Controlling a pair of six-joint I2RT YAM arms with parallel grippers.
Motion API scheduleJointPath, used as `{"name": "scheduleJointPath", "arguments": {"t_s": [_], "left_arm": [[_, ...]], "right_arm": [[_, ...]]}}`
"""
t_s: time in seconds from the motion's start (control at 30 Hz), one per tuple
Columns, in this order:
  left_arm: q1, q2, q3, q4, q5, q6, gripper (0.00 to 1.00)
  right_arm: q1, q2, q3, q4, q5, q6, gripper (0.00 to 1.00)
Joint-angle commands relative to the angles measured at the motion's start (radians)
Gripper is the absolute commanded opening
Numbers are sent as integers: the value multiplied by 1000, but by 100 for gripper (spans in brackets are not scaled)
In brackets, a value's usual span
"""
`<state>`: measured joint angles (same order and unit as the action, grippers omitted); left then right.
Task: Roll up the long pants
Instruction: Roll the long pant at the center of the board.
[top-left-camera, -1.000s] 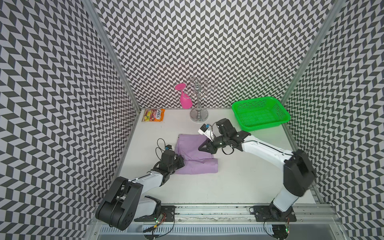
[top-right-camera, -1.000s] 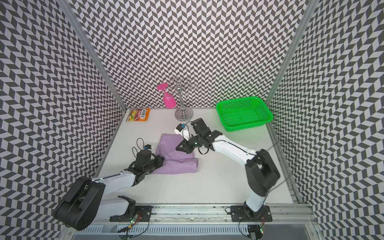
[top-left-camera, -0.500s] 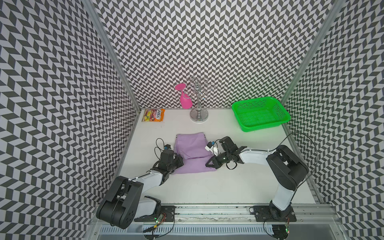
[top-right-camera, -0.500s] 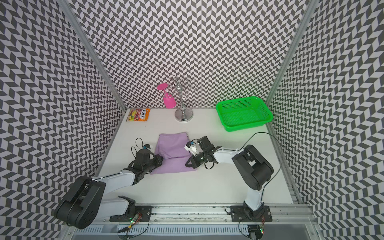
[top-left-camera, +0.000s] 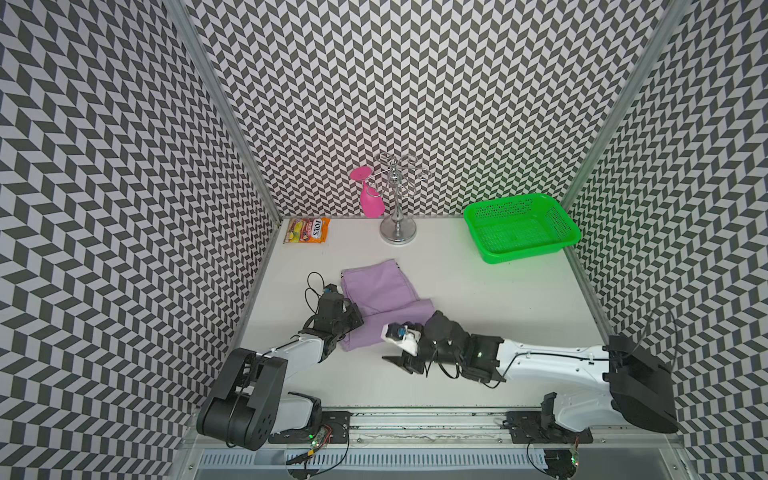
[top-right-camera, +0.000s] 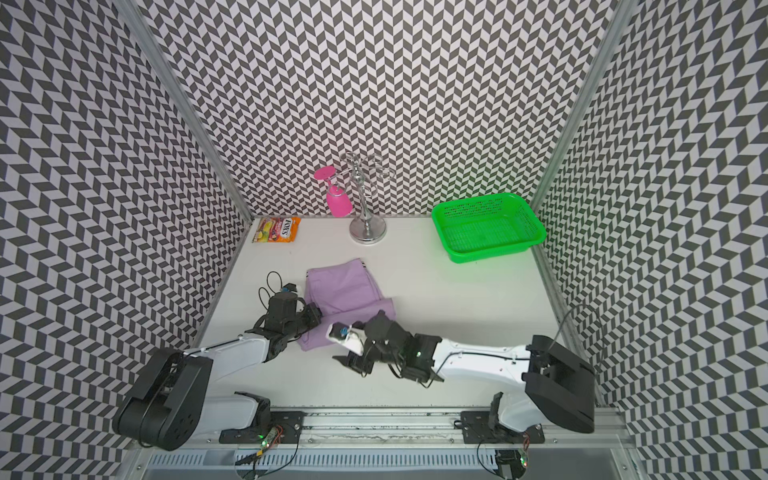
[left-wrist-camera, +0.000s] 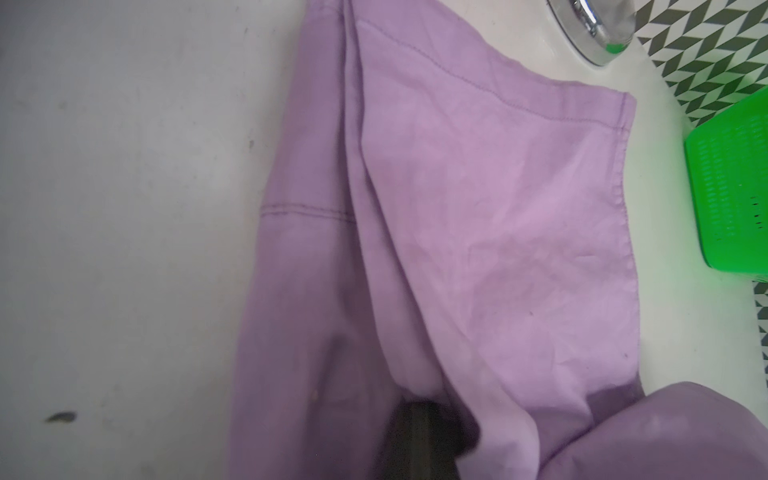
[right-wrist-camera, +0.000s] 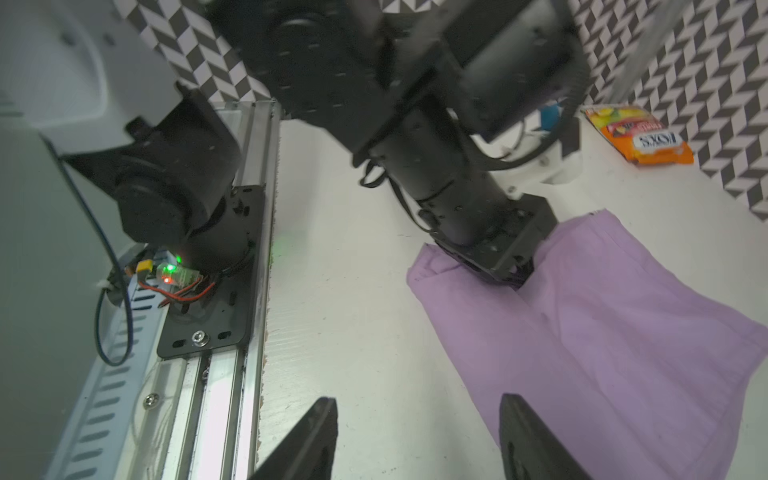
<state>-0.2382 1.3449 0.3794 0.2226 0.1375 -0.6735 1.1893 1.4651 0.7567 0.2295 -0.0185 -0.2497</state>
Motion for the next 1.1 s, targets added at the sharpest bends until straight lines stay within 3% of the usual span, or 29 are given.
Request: {"name": "scheduleJointPath", "arguments": {"t_s": [0.0, 0.33, 0.43, 0.6, 0.77, 0.87, 1.0, 1.07], "left_arm": [[18, 30, 23, -22, 48, 29, 0], [27, 75, 18, 20, 97, 37, 0], [28, 76, 18, 21, 101, 42, 0], [28, 80, 30, 24, 113, 57, 0], [28, 71, 33, 20, 125, 58, 0], [30, 51, 29, 13, 120, 60, 0], [31, 8, 30, 3, 117, 48, 0], [32, -31, 41, -16, 117, 36, 0]], "right_arm": [[-31, 124, -35, 121, 300, -188, 68], [4, 338, 14, 283, 483, -507, 76], [15, 392, -4, 407, 539, -612, 79], [13, 477, 26, 487, 515, -713, 80], [2, 555, 107, 397, 439, -737, 77], [-15, 586, 190, 222, 382, -714, 66], [-38, 584, 260, 50, 305, -671, 23], [-55, 569, 295, -54, 253, -648, 9]]}}
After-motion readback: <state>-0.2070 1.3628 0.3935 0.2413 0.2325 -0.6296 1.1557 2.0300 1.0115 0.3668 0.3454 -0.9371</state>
